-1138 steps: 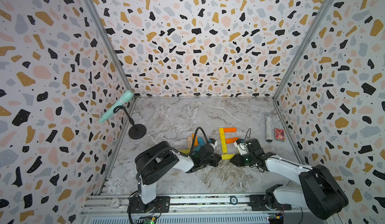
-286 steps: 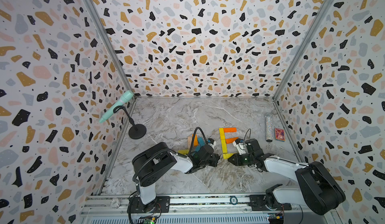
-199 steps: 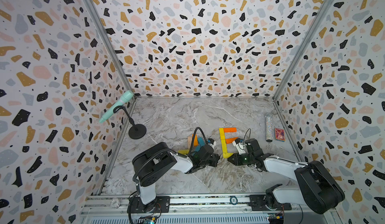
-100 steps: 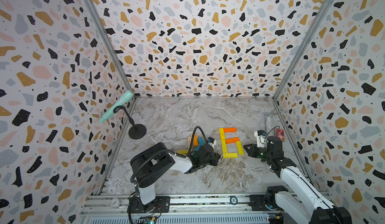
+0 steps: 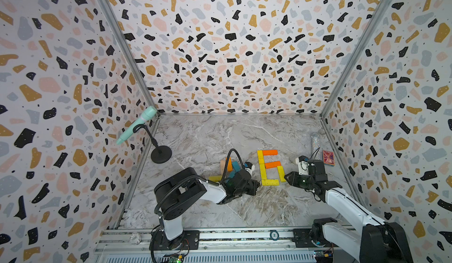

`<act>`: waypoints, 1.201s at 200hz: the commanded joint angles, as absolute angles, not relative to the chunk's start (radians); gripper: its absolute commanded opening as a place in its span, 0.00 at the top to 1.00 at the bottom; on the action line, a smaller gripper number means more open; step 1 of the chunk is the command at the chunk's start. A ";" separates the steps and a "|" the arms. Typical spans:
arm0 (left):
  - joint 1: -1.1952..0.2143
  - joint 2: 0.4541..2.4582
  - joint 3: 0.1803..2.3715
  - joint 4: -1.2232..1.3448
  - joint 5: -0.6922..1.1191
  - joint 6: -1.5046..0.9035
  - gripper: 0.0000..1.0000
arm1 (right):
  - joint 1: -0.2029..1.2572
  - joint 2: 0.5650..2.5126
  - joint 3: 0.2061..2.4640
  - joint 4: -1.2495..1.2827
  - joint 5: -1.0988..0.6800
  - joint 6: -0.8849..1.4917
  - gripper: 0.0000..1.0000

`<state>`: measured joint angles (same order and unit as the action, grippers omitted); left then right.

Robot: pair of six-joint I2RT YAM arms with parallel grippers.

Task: Assemble the number 6 with building blocks
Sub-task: Assemble the building block at the center of the board, then adjust the building block at the center of the board.

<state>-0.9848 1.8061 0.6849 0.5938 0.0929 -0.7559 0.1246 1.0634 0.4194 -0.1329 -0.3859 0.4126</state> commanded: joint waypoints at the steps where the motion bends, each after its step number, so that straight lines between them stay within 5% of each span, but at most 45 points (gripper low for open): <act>1: -0.993 1.840 0.684 0.645 0.097 -0.762 1.00 | 0.118 1.134 0.482 -0.106 -0.376 0.353 0.60; 78: -0.993 1.834 0.662 0.658 0.088 -0.775 1.00 | 0.127 1.315 0.538 -0.052 -0.415 0.300 0.48; 240: -0.999 1.839 0.635 0.700 0.091 -0.792 1.00 | 0.212 1.459 0.621 -0.100 -0.294 0.296 0.55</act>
